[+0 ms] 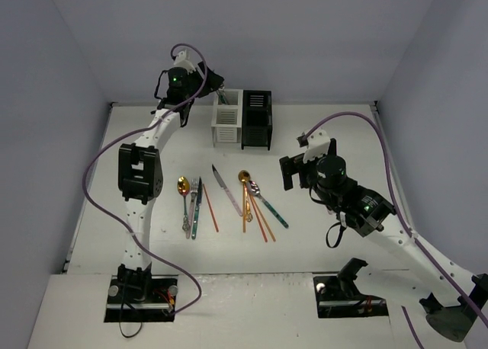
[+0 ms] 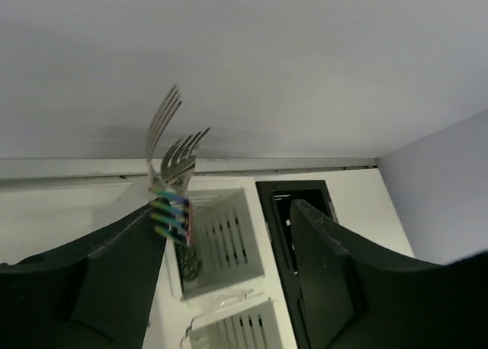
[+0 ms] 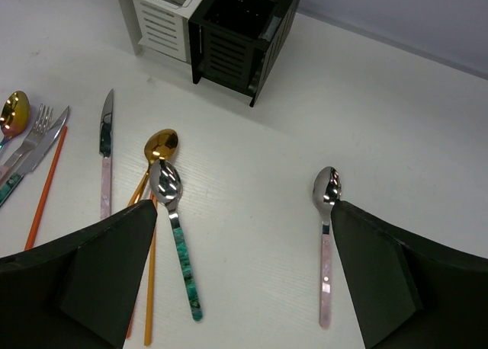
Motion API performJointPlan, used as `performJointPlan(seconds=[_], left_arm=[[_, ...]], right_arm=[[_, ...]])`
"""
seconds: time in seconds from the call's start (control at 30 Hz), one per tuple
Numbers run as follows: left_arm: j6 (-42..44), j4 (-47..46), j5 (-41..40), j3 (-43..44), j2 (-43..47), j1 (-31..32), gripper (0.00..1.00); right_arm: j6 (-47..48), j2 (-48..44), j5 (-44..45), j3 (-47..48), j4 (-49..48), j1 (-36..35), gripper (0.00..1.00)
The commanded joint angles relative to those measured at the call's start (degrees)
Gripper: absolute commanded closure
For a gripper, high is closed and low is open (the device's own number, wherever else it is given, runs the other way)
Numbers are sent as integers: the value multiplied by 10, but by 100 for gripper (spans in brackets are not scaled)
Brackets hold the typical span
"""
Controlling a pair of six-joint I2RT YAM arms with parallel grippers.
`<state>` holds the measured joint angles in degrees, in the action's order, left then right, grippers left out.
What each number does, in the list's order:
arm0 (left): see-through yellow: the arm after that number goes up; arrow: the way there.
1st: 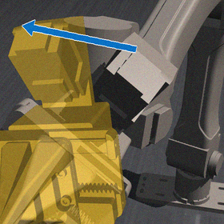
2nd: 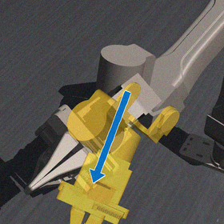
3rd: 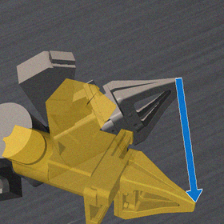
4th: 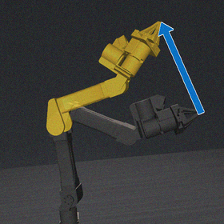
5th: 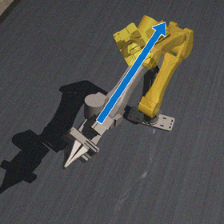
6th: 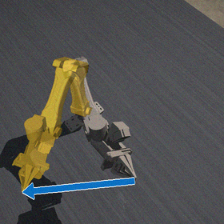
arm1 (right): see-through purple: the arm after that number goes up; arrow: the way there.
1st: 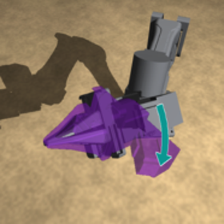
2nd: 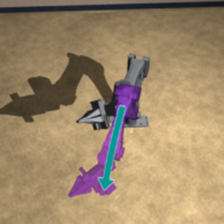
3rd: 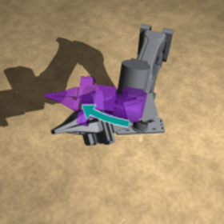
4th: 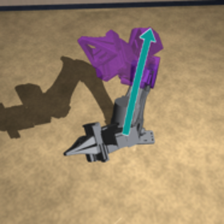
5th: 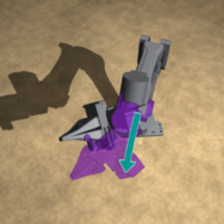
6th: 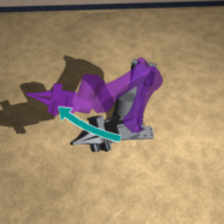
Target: Sort the eating utensils into containers
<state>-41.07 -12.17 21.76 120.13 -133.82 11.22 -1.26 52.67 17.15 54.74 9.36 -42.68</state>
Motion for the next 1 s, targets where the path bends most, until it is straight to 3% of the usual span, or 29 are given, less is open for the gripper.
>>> performJointPlan(seconds=[0.0, 0.2, 0.4, 0.6, 0.83, 0.97], left_arm=[[67, -5, -45, -48, 156, -6, 39], [149, 114, -87, -125, 250, -4, 32], [189, 282, -142, -209, 345, 11, 31], [162, 397, -191, -326, 438, 87, 42], [89, 428, -195, -498, 502, 130, 48], [69, 429, -201, -552, 505, 137, 51]], right_arm=[[7, -16, 5, 4, -23, 6, 4], [7, -33, -14, 2, -13, 9, 3], [7, -55, -22, 0, 5, 10, 4], [7, -77, -33, -10, 21, 11, 4], [-2, -110, -54, -33, 29, 12, 4], [-8, -118, -65, -39, 32, 12, 4]])
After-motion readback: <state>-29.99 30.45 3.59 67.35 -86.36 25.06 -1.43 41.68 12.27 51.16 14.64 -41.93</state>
